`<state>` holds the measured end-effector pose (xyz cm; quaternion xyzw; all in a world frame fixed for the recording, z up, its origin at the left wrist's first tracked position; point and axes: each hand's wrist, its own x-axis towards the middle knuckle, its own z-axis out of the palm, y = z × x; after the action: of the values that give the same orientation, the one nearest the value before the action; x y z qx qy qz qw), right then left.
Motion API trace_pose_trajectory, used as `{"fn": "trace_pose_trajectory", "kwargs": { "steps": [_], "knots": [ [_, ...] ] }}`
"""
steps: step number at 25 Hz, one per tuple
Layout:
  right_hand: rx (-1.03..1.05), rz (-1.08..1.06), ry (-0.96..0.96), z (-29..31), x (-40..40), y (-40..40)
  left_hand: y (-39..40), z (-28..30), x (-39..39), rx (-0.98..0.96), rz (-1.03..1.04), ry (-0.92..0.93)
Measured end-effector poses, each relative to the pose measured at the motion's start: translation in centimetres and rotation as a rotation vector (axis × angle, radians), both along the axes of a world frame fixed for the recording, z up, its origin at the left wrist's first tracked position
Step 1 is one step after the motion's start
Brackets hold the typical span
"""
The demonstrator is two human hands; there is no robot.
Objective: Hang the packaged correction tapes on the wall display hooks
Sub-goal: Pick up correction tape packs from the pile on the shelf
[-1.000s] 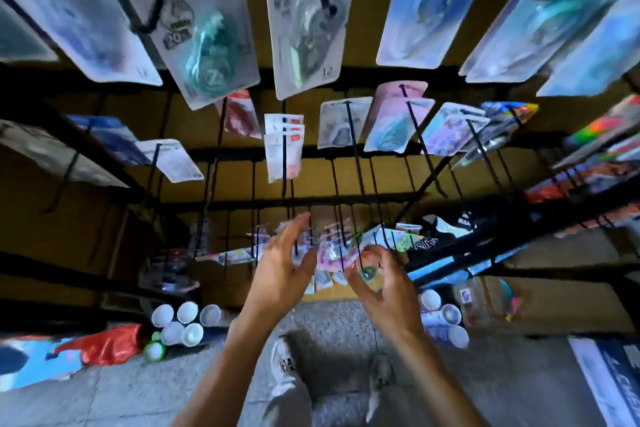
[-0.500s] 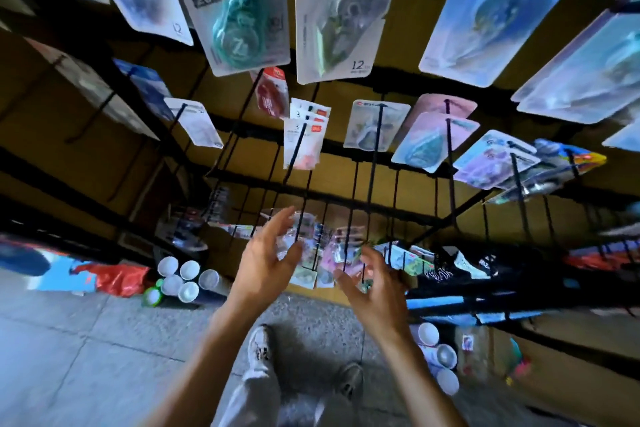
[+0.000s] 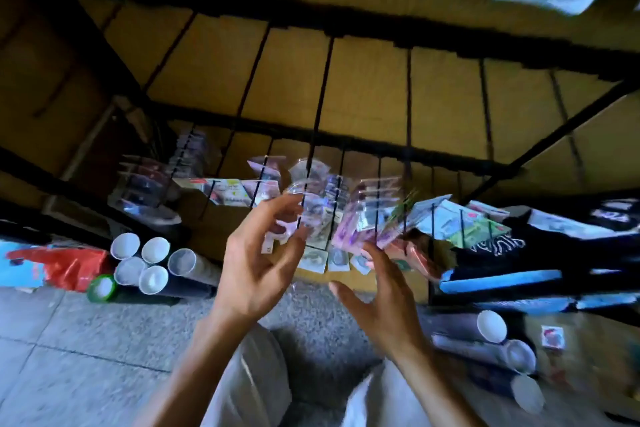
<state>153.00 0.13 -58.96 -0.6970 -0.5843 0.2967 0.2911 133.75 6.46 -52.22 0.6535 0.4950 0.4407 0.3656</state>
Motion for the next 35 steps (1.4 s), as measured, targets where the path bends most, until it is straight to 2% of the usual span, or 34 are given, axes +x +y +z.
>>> {"fn": "trace_pose_trajectory", "kwargs": {
  "steps": [6, 11, 14, 17, 22, 26, 29, 32, 35],
  "knots": [
    [0.11, 0.116, -0.083, -13.5, 0.3, 2.7, -0.5, -14.3, 0.1, 0.035, -0.123, 0.161],
    [0.172, 0.228, -0.187, -17.2, 2.8, 3.5, 2.7, -20.7, -0.9, 0.187, -0.199, 0.196],
    [0.212, 0.236, -0.256, -17.1, 2.7, 2.1, 2.1, -21.4, -0.8, 0.348, -0.208, 0.225],
    [0.284, 0.219, -0.314, -16.3, 1.9, -0.5, -0.2, -20.6, -1.0, 0.407, -0.187, 0.256],
    [0.291, 0.129, -0.291, -15.6, -0.1, -6.1, -5.7, -20.4, -2.4, 0.379, -0.169, 0.235],
    [0.295, 0.079, -0.394, -16.6, -1.3, -10.4, -9.0, -20.4, -3.3, 0.385, -0.151, 0.295],
    [0.275, 0.07, -0.475, -19.0, -1.9, -11.0, -9.8, -21.8, -2.6, 0.358, -0.136, 0.39],
    [0.156, 0.04, -0.5, -22.9, -1.8, -9.6, -9.4, -25.3, -1.1, 0.226, -0.197, 0.364],
    [0.033, 0.0, -0.502, -26.5, -0.4, -7.7, -8.0, -28.8, 1.0, 0.176, -0.204, 0.366]
  ]
}}
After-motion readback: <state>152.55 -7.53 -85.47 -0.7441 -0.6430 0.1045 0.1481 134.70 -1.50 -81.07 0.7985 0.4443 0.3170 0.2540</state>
